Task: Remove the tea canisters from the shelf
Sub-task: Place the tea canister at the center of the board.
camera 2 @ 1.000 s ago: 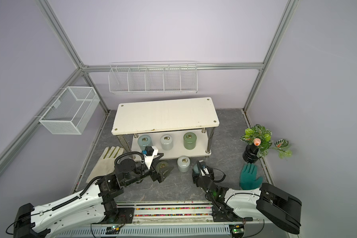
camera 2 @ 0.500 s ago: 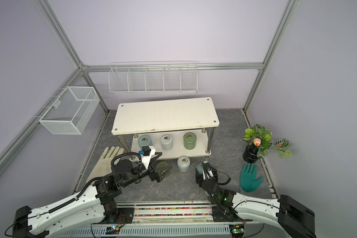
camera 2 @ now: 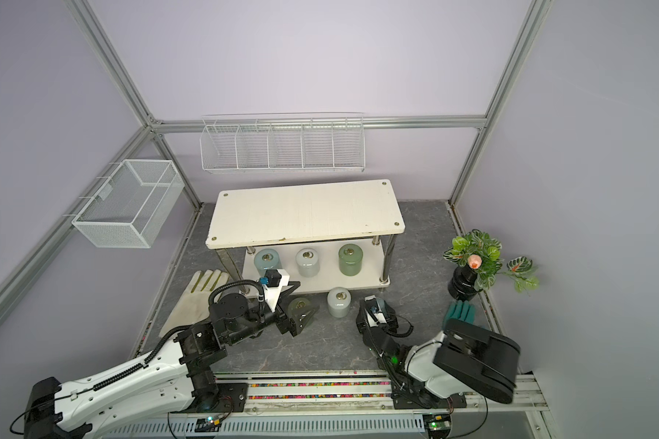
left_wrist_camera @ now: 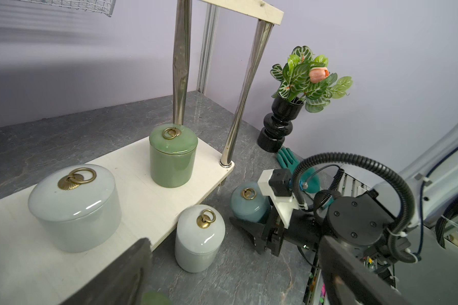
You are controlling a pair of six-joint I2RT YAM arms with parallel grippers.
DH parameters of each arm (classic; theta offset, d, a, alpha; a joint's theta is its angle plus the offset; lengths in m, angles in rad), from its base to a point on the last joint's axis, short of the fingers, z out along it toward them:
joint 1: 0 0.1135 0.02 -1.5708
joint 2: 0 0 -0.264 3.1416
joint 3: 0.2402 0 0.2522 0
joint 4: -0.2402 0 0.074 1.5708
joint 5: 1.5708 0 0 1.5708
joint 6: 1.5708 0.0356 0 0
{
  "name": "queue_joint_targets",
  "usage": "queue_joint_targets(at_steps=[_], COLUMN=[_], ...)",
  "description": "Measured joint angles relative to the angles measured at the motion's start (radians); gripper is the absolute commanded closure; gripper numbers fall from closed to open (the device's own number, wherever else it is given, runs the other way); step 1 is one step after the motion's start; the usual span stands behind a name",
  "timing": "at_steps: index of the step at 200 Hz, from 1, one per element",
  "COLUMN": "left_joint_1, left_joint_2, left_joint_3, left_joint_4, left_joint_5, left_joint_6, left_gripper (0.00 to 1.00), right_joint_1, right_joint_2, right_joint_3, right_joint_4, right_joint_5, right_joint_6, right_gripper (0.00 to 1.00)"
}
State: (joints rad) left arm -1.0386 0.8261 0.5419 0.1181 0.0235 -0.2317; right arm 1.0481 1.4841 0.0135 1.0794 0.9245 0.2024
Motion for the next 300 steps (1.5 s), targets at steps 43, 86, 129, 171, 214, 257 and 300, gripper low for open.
queue_joint_targets(at_steps=[43, 86, 129, 171, 214, 257, 300], left_joint_1=[0.0, 0.001, 0.003, 0.004, 0.005, 0.005, 0.005], left_joint_2=[-0.058, -0.116, -0.107, -0.109, -0.11, -0.104, -0.077], left_joint_3=[-0.008, -0.01, -0.016, -0.034, -0.062, -0.077, -0.079], left_joint_4=[-0.047, -0.074, -0.087, -0.086, -0.075, -0.079, -0.098], left_joint_5=[-0.021, -0.05, -0.053, -0.056, -0.084, -0.163, -0.258], left_joint_6=[0.0, 0.0, 0.0, 0.0, -0.008, -0.029, -0.058], left_gripper=[0.0, 0.0, 0.0, 0.0, 0.0, 0.0, 0.0], right_joint_1=[0.002, 0.016, 0.043, 0.055, 0.062, 0.067, 0.102], right_joint_2=[0.249, 0.262, 0.149, -0.072, -0.121, -0.246, -0.412], right_joint_3=[0.033, 0.018, 0.02, 0.047, 0.069, 0.117, 0.146], right_joint_4=[0.298, 0.325, 0.143, -0.173, -0.306, -0.419, -0.537], right_joint_5=[0.034, 0.058, 0.074, 0.082, 0.076, 0.05, 0.049], right_joint_6=[0.011, 0.082, 0.158, 0.247, 0.238, 0.176, 0.127], right_gripper=[0.36, 0.2, 0.12, 0.11, 0.11, 0.11, 0.11])
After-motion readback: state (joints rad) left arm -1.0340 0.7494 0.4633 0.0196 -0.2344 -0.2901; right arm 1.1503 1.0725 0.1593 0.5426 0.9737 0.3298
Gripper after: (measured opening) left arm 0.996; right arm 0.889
